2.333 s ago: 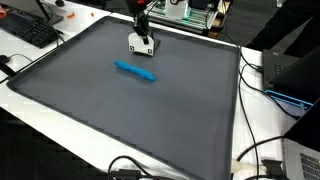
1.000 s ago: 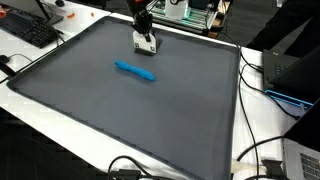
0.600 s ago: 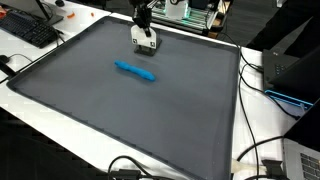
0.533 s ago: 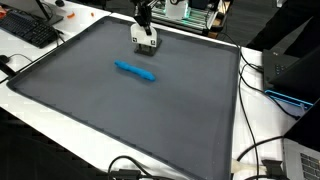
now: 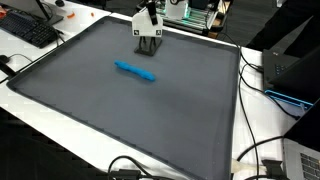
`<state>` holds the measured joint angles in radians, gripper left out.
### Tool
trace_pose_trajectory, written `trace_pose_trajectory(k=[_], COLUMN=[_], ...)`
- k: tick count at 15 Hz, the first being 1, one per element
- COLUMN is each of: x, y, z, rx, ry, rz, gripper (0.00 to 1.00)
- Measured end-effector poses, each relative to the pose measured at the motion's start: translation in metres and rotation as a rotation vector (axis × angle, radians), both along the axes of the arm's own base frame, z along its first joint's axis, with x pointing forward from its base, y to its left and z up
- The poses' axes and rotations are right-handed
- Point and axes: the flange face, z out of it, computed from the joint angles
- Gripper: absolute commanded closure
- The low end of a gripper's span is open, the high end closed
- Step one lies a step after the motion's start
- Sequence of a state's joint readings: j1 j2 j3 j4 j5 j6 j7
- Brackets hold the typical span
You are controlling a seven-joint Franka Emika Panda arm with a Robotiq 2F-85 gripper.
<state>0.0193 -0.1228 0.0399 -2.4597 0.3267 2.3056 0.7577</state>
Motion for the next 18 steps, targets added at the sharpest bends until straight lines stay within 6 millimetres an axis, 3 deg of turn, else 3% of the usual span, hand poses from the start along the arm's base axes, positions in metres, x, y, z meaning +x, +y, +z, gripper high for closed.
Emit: trace_pose_trajectory(k=[4, 8, 18], x=[0.022, 0.050, 0.111], y=[0.024, 0.038, 0.061], z=[0.016, 0.018, -0.011], rx=[-0.026, -0.045, -0.111], ry=[-0.008, -0.012, -0.001], rz=[0.211, 0.420, 0.937], gripper=[0.99, 0.99, 0.99])
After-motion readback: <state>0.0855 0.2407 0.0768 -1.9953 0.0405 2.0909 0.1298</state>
